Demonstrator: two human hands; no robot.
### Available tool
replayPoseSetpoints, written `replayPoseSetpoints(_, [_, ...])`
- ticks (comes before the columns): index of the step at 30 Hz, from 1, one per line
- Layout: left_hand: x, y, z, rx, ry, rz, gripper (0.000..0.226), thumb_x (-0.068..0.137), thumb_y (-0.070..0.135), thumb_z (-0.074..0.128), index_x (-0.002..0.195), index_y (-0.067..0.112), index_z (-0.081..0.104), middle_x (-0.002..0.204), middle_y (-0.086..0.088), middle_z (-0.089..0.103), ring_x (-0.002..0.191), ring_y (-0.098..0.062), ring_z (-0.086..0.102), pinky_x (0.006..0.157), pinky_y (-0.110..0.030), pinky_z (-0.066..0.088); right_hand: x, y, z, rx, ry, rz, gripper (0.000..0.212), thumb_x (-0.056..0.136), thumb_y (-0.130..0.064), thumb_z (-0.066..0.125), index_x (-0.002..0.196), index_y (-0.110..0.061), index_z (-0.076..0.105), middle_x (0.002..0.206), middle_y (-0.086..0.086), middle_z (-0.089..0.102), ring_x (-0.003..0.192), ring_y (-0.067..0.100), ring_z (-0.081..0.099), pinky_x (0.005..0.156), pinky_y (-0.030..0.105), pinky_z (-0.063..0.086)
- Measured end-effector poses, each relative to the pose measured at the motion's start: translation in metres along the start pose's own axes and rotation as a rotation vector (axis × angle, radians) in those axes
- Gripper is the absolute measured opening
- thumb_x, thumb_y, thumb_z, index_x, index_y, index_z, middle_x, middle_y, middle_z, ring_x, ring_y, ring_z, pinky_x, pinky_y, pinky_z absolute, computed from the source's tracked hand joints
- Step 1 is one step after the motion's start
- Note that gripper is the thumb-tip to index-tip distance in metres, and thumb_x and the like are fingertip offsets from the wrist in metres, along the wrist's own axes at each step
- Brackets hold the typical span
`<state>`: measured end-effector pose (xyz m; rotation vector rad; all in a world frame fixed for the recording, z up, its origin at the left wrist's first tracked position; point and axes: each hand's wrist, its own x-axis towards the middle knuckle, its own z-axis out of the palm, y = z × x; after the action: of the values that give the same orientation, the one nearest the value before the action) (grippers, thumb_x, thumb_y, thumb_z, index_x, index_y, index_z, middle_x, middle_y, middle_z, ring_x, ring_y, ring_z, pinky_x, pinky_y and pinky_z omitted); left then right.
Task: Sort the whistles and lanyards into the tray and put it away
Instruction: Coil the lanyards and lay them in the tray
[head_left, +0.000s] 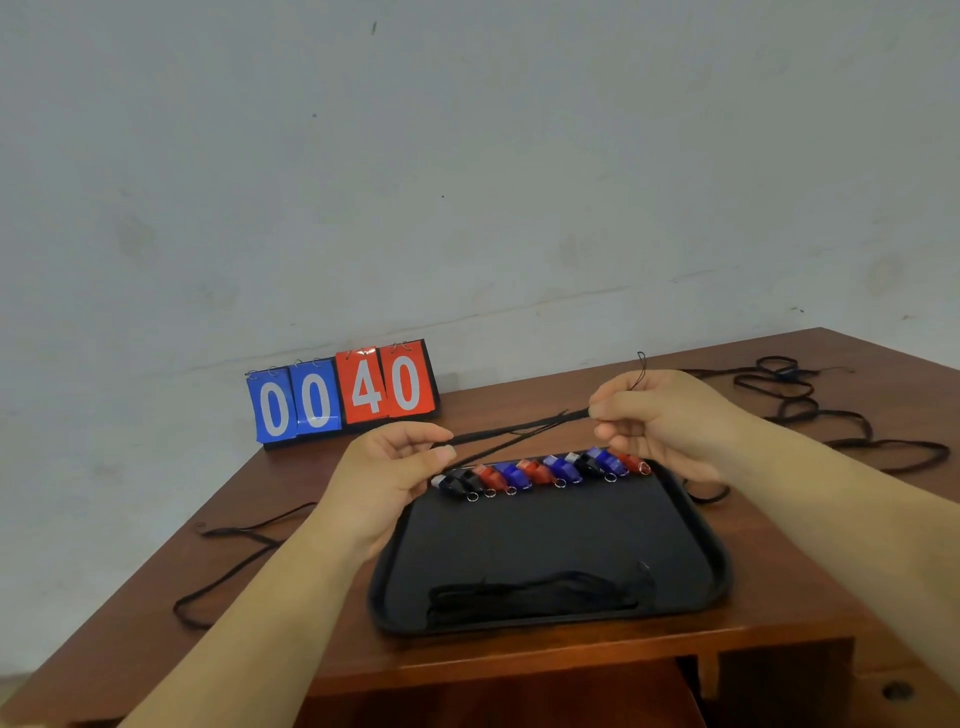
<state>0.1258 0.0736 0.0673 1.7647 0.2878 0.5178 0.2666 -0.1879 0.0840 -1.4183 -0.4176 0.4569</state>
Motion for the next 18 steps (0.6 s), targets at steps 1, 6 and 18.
replayPoseSetpoints(1, [0.0, -0.002, 0.0, 0.029, 0.006, 0.003, 0.022, 0.087, 0.008, 0.078, 0.091, 0.029, 0.082, 0.086, -0.004, 0.078, 0.089, -0.03, 0.07, 0.096, -0.057, 0.054, 0.001, 0.002, 0.001, -0.006, 0.006, 0.005, 0.009, 0.09, 0.001, 0.07, 0.088, -0.008, 0.07, 0.07, 0.008, 0.07, 0.061, 0.013, 0.069, 0.054, 0.021, 0.057])
replayPoseSetpoints(6, [0.001, -0.014, 0.001, 0.15, 0.029, -0.03, 0.018, 0.088, 0.011, 0.079, 0.095, 0.027, 0.081, 0.092, 0.0, 0.08, 0.094, -0.022, 0.076, 0.089, -0.039, 0.061, 0.008, 0.018, 0.0, -0.118, -0.002, 0.05, 0.007, 0.091, 0.001, 0.07, 0.09, -0.006, 0.07, 0.072, 0.012, 0.072, 0.061, 0.014, 0.069, 0.059, 0.024, 0.056])
replayPoseSetpoints(18, [-0.001, -0.057, -0.003, 0.563, -0.154, -0.038, 0.01, 0.087, 0.014, 0.081, 0.091, 0.022, 0.078, 0.081, 0.004, 0.08, 0.075, -0.008, 0.076, 0.07, -0.011, 0.052, 0.016, 0.062, -0.006, -0.845, -0.204, 0.068, 0.007, 0.088, -0.009, 0.074, 0.091, -0.013, 0.079, 0.079, 0.005, 0.078, 0.068, 0.01, 0.074, 0.061, 0.016, 0.053])
